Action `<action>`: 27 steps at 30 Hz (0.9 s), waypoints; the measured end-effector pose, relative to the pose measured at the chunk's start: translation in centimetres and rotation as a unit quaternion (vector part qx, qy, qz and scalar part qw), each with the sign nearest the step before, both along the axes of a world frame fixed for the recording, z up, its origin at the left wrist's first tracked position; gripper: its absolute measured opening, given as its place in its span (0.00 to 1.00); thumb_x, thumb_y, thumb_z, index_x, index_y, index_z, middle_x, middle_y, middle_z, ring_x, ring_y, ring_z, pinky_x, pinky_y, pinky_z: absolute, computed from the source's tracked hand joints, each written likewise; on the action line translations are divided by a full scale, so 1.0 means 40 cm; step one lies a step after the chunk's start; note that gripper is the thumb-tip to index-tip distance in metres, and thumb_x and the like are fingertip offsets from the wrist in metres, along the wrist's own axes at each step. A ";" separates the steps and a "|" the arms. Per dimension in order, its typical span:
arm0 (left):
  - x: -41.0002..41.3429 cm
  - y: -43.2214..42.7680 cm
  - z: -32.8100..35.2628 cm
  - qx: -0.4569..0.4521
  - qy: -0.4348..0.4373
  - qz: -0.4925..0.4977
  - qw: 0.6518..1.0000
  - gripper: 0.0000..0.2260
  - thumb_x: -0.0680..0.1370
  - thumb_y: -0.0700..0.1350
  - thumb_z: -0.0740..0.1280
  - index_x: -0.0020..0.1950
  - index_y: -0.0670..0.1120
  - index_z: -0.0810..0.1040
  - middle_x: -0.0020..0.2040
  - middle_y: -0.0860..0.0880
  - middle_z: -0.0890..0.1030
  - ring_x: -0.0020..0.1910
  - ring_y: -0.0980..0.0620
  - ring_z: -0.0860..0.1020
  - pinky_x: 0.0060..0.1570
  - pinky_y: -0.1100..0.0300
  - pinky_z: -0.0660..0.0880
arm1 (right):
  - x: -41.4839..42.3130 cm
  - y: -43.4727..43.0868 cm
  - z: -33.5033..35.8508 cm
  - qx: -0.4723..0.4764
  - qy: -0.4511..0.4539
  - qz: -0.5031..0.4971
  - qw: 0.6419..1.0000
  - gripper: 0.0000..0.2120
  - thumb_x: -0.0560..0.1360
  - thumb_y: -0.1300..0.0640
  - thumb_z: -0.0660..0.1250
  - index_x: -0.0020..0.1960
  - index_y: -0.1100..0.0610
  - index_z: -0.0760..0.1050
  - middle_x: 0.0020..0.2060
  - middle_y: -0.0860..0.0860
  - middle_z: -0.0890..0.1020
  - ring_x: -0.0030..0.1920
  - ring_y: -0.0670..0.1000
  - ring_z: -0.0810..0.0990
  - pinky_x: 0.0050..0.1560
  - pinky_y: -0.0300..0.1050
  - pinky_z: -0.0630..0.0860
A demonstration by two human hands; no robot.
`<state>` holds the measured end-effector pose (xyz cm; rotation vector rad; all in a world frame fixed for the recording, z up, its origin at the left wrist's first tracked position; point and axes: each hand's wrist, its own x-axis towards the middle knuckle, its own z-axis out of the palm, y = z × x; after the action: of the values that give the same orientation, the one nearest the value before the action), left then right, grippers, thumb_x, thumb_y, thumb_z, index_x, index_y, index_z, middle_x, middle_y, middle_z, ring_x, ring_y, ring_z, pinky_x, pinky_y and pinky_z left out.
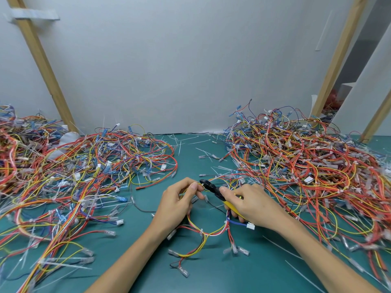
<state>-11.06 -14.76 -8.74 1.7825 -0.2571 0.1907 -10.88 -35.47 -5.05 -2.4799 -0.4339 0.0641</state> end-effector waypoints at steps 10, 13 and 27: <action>0.005 0.000 -0.005 -0.004 0.002 -0.001 1.000 0.11 0.83 0.46 0.60 0.46 0.47 0.79 0.39 0.50 0.83 0.24 0.51 0.65 0.25 0.65 0.66 | -0.001 0.003 0.000 -0.006 -0.002 -0.003 1.000 0.29 0.81 0.40 0.54 0.30 0.57 0.73 0.28 0.55 0.81 0.25 0.47 0.79 0.32 0.37 0.74; 0.006 0.002 -0.008 -0.003 0.001 0.000 1.000 0.11 0.83 0.46 0.60 0.46 0.47 0.79 0.39 0.50 0.84 0.24 0.51 0.66 0.25 0.65 0.66 | -0.001 0.003 0.001 -0.012 -0.002 -0.004 1.000 0.30 0.81 0.39 0.54 0.32 0.60 0.75 0.28 0.55 0.82 0.25 0.47 0.79 0.33 0.37 0.75; -0.001 0.003 0.003 -0.004 -0.002 0.004 1.000 0.11 0.83 0.45 0.60 0.47 0.48 0.80 0.39 0.50 0.83 0.24 0.52 0.67 0.27 0.64 0.67 | -0.005 0.001 -0.002 -0.009 -0.015 -0.013 1.000 0.30 0.81 0.38 0.53 0.32 0.59 0.75 0.28 0.56 0.82 0.26 0.48 0.79 0.37 0.42 0.76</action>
<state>-11.12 -14.64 -8.64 1.7761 -0.2522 0.1998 -11.07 -35.42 -5.13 -2.5063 -0.4163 0.0202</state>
